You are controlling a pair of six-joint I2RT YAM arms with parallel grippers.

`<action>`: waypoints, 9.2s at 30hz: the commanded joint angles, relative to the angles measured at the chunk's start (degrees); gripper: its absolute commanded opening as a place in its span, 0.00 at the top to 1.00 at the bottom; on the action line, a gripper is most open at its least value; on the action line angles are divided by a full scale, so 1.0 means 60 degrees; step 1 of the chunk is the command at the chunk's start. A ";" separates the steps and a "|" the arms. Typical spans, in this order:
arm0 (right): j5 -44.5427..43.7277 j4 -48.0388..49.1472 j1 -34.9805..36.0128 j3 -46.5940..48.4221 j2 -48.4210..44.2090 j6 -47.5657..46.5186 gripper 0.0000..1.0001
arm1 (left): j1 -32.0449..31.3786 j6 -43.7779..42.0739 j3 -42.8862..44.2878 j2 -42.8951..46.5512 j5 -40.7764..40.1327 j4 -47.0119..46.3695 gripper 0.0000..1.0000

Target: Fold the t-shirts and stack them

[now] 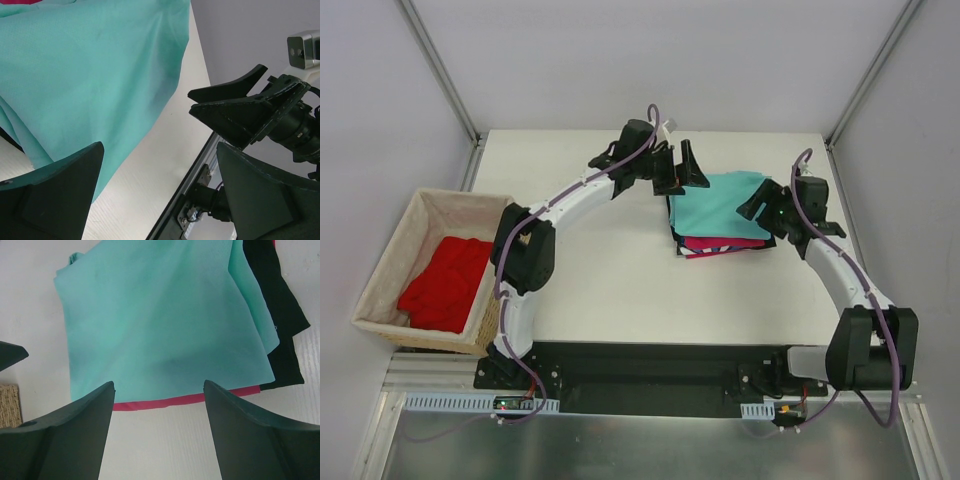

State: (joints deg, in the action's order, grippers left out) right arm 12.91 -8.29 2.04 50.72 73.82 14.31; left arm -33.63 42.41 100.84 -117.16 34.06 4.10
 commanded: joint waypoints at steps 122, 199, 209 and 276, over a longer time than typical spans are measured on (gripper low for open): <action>0.1247 0.1792 -0.0765 0.4907 0.6139 0.0413 0.24 | -0.0680 0.0109 -0.0663 0.0836 0.1471 -0.0991 0.06; 0.0881 0.0797 -0.0018 0.3837 0.7120 0.1102 0.23 | -0.0870 0.0255 -0.5014 0.1171 0.0636 -0.3437 0.07; -0.0025 -0.0051 0.0099 0.3267 0.4780 0.0737 0.23 | -0.0885 0.0285 -0.5102 0.2665 0.0622 -0.3028 0.07; -0.1155 -0.0405 0.3937 0.0614 0.1129 -0.0700 0.22 | 0.4857 -0.3129 -0.5907 1.0168 -0.9721 0.9146 0.01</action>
State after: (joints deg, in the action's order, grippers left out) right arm 5.26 -12.51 25.43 54.52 83.31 11.22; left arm -5.78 24.36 65.73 -54.70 -22.85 57.95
